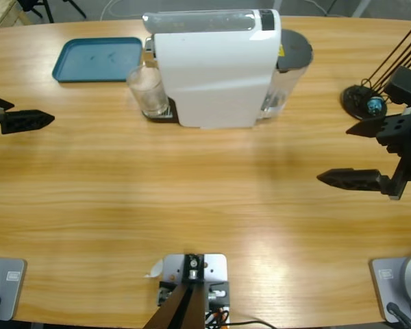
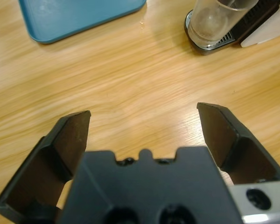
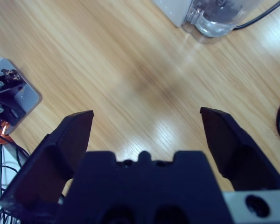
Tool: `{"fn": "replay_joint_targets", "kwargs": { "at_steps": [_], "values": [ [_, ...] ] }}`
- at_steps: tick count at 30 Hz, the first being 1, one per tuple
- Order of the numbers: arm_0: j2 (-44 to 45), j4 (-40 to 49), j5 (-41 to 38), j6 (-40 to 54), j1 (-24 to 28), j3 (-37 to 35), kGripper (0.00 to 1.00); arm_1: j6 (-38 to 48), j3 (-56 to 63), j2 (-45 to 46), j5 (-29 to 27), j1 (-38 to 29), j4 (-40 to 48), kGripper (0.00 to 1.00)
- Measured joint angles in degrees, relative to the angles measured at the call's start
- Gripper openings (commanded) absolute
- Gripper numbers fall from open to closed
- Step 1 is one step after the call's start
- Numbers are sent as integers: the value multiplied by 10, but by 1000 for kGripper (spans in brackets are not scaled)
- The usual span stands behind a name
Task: Pour coffee
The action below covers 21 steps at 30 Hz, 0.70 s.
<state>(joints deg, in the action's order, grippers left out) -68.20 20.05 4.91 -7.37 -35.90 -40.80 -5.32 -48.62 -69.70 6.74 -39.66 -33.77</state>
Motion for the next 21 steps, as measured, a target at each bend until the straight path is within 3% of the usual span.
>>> {"fn": "replay_joint_targets", "kwargs": {
  "at_steps": [14, 21],
  "values": [
    [-42, 25, -33, 7, -24, -80, 996, 0, 3, -2, 3, -4, 11, 1000],
    [-80, -52, -92, 33, -24, -74, 991, 0, 22, 2, 8, -9, 37, 1000]
  ]
}}
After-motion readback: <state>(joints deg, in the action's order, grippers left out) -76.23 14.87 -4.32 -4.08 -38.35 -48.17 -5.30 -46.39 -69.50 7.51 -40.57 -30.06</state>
